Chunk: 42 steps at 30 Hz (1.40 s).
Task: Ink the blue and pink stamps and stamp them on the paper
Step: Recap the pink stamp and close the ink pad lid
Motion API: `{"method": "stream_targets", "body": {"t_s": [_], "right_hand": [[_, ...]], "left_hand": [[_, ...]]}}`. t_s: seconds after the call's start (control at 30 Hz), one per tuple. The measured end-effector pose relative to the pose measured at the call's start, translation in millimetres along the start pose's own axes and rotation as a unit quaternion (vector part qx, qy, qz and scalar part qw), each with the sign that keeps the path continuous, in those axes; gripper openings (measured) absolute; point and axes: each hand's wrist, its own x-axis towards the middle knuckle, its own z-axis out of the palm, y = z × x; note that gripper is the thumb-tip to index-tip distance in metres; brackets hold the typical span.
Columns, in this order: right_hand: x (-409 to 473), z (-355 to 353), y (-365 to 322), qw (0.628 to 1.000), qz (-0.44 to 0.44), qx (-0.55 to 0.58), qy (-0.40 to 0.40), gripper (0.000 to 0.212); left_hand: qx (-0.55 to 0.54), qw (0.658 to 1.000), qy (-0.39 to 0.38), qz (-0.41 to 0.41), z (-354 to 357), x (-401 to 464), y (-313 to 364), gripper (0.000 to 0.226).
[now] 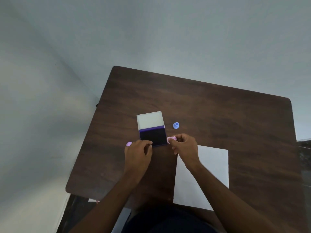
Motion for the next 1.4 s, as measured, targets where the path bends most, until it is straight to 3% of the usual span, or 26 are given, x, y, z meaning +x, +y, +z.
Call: {"method": "stream_targets", "body": {"t_s": [0.23, 0.5, 0.6, 0.73, 0.87, 1.23, 1.4], "right_hand": [[0, 29, -19, 0.999, -0.024, -0.019, -0.035, 0.018], [0, 45, -25, 0.997, -0.028, -0.034, -0.067, 0.023], [-1, 48, -25, 0.997, -0.027, -0.031, -0.068, 0.023], [-3, 50, -25, 0.997, -0.031, -0.032, -0.068, 0.024], [-6, 51, -25, 0.996, -0.039, -0.031, -0.071, 0.022], [-7, 51, -25, 0.996, -0.029, -0.039, -0.075, 0.024], [-6, 50, -24, 0.996, -0.026, -0.033, -0.073, 0.022]], "left_hand": [[-0.014, 0.997, 0.043, -0.07, -12, 1, -28, 0.002], [-0.06, 0.983, 0.1, -0.142, -11, 3, -59, 0.023], [-0.066, 0.982, 0.101, -0.148, -8, 5, -66, 0.024], [-0.032, 0.985, 0.081, -0.149, -6, 8, -72, 0.051], [-0.003, 0.988, 0.06, -0.14, -3, 10, -74, 0.06], [0.016, 0.993, 0.076, -0.094, -1, 14, -79, 0.047], [-0.041, 0.992, 0.087, -0.077, 3, 17, -81, 0.026]]}}
